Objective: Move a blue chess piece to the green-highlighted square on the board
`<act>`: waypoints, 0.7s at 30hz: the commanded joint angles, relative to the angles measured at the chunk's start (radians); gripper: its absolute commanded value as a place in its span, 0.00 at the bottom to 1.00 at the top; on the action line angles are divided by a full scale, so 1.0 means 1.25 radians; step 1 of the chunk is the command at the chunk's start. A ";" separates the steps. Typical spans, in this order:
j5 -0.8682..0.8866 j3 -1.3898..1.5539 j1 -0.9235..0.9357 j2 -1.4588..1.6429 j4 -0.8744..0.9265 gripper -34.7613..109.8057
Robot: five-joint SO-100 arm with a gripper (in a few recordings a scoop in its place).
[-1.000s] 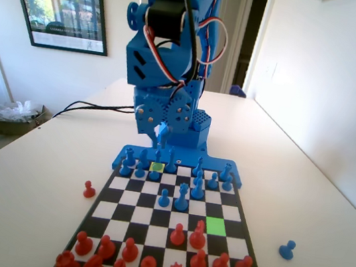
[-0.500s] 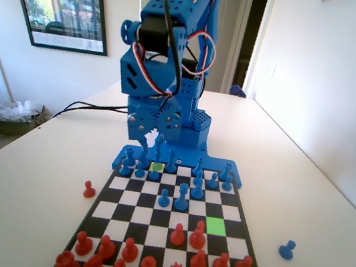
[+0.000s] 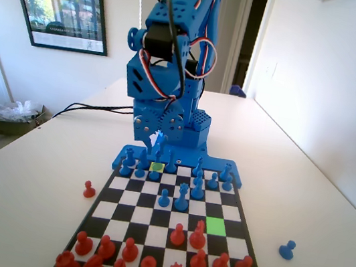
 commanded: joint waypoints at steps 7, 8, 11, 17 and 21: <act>-0.005 0.055 -0.011 0.023 -0.052 0.30; -0.005 0.055 -0.011 0.023 -0.053 0.30; -0.006 0.060 -0.011 0.023 -0.056 0.30; -0.023 0.065 0.005 0.023 -0.065 0.30; -0.031 0.076 0.010 0.018 -0.088 0.31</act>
